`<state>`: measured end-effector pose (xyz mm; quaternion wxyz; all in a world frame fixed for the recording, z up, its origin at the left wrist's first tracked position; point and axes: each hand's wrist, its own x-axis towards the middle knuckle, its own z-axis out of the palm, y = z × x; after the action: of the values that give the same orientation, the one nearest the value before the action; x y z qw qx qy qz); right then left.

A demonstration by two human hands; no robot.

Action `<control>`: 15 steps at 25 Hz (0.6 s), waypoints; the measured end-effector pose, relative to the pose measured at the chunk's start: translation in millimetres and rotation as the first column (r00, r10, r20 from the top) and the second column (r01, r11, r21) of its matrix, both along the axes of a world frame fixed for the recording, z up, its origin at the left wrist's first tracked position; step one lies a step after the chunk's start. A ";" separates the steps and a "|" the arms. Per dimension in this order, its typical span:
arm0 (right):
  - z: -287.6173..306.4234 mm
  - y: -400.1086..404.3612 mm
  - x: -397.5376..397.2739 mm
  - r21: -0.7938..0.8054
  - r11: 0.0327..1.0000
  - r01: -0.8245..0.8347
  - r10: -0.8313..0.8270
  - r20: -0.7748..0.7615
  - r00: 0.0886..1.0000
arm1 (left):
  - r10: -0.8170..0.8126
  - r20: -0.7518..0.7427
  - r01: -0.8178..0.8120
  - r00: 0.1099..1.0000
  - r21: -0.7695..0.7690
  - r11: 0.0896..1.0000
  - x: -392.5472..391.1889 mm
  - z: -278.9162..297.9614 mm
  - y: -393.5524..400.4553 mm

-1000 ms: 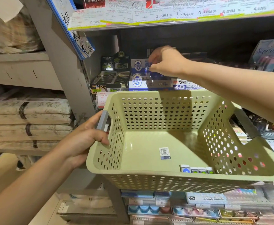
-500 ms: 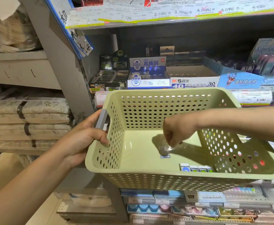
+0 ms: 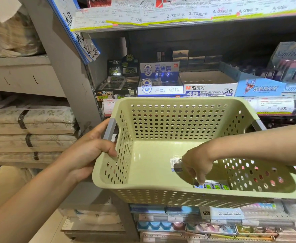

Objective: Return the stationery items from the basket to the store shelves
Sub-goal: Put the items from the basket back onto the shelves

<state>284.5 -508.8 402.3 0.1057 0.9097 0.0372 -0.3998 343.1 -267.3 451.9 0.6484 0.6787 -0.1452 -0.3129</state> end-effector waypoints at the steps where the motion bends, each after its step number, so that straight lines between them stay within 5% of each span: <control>1: -1.9 -1.0 1.0 0.016 1.000 0.012 -0.012 -0.002 1.000 | 0.002 -0.003 -0.002 1.000 -0.002 1.000 0.0 0.1 0.1; 8: 1.1 -1.9 6.6 0.237 0.966 0.107 -0.129 0.078 0.989 | 0.003 -0.021 -0.003 1.000 0.011 1.000 0.8 -2.0 0.2; 15: 13.6 -2.1 9.9 0.358 0.919 0.169 -0.156 -0.066 0.986 | 0.003 -0.035 -0.003 0.999 0.007 1.000 1.2 -2.8 0.7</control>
<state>294.4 -510.9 415.9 -0.0977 0.9063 0.0365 -0.4097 344.3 -266.5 449.1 0.6488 0.6757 -0.1315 -0.3242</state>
